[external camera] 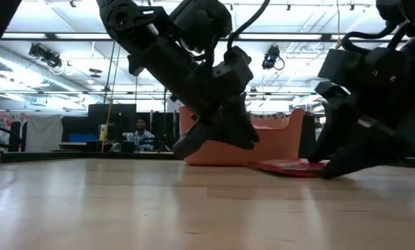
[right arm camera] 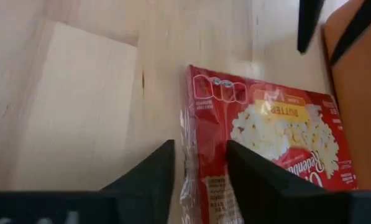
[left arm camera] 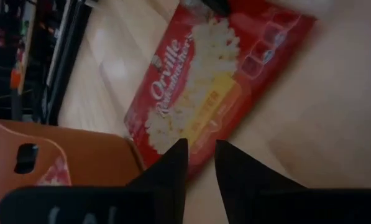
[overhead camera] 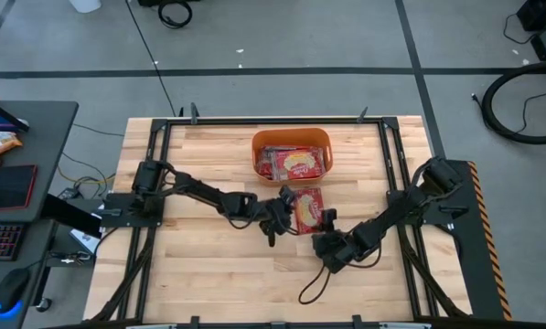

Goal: Sort popcorn bags into baskets
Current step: Put the red popcorn bag into the orange bin

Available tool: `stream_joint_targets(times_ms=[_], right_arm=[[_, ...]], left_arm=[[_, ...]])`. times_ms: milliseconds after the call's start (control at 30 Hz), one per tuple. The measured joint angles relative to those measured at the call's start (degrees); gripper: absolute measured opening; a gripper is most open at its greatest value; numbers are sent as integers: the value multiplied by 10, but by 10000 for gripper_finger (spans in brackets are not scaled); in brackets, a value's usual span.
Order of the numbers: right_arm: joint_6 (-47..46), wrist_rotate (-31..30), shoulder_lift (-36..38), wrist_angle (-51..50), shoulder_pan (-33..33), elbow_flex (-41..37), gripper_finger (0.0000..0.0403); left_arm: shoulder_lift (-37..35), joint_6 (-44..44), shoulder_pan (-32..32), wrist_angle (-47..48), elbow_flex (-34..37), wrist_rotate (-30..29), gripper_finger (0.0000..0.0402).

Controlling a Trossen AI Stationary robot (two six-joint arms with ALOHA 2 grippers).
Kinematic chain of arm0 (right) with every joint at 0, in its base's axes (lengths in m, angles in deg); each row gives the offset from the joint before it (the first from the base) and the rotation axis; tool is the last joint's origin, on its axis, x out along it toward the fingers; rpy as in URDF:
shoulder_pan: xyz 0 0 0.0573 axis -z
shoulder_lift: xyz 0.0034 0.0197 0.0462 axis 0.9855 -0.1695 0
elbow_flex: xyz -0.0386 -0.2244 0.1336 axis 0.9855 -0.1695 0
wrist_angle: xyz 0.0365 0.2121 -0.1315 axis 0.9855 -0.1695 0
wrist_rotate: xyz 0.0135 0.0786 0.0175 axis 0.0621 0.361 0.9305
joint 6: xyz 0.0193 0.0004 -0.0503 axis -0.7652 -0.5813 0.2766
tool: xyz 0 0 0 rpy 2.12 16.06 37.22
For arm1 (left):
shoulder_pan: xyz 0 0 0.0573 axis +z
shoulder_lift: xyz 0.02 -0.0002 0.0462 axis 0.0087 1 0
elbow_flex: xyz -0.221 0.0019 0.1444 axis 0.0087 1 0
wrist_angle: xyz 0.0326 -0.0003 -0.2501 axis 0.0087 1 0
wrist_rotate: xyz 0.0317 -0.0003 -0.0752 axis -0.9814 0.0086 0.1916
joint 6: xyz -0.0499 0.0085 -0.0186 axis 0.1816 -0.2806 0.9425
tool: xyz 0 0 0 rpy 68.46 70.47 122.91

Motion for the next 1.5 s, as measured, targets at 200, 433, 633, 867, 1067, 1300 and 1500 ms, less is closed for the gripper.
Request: stream_joint_targets(times_ms=[200,433,633,867,1067,1300,1500], right_arm=[[6,3,4,-17,2,-2,65],[-15,6,14,-21,3,-4,14],[-57,29,69,-18,8,-4,6],[-74,61,132,10,8,-4,8],[-69,68,160,51,8,-3,7],[-69,67,167,54,8,-3,15],[-69,66,181,35,10,-3,48]], left_arm=[[0,2,-16,30,0,23,86],[0,32,-30,31,0,26,92],[0,36,-30,30,0,23,124],[0,38,-27,-1,0,-7,179],[0,44,-22,-12,0,-7,193],[0,74,-20,-9,0,-7,103],[0,78,-25,-2,0,-11,20]])
